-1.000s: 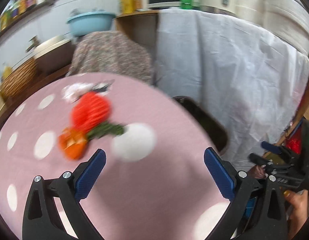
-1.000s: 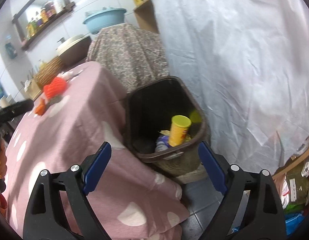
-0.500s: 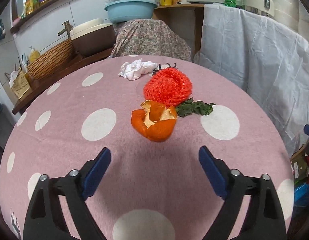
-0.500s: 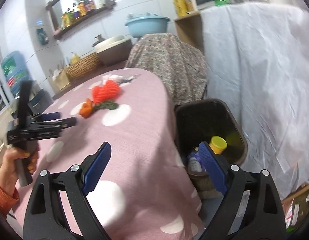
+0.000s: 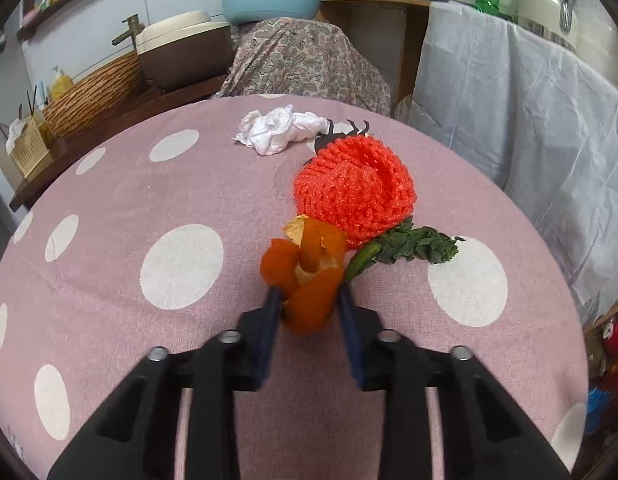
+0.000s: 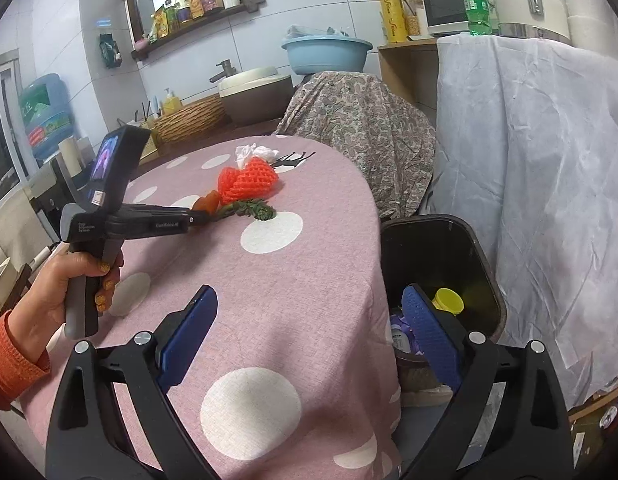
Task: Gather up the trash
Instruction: 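Grasp the orange peel with the left gripper, then grasp and lift the red foam net with the right gripper while the left holds the peel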
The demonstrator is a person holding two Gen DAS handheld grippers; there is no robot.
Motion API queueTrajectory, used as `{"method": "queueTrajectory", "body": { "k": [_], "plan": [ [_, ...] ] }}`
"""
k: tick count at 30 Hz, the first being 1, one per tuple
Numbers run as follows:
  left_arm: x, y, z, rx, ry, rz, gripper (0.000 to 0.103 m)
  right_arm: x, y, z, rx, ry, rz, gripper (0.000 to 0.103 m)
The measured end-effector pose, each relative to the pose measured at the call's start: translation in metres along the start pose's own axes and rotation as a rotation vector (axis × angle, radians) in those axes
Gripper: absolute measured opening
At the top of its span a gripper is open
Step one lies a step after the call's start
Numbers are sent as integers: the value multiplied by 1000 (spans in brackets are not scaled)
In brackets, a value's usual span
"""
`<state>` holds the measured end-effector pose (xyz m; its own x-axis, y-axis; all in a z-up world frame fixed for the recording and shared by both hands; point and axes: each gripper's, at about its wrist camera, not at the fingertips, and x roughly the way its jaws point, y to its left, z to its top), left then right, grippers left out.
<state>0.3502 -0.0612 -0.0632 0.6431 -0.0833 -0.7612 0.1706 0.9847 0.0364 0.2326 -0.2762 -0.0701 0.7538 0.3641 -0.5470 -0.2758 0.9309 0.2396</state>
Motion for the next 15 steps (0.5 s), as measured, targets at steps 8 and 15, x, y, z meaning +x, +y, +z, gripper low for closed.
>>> {"method": "queueTrajectory", "body": {
  "k": [8, 15],
  "plan": [
    [-23, 14, -13, -68, -33, -48, 22, 18, 17, 7, -22, 23, 55, 92],
    [-57, 25, -27, -112, -89, -85, 21, 42, 30, 19, -6, 66, 135, 92]
  ]
}}
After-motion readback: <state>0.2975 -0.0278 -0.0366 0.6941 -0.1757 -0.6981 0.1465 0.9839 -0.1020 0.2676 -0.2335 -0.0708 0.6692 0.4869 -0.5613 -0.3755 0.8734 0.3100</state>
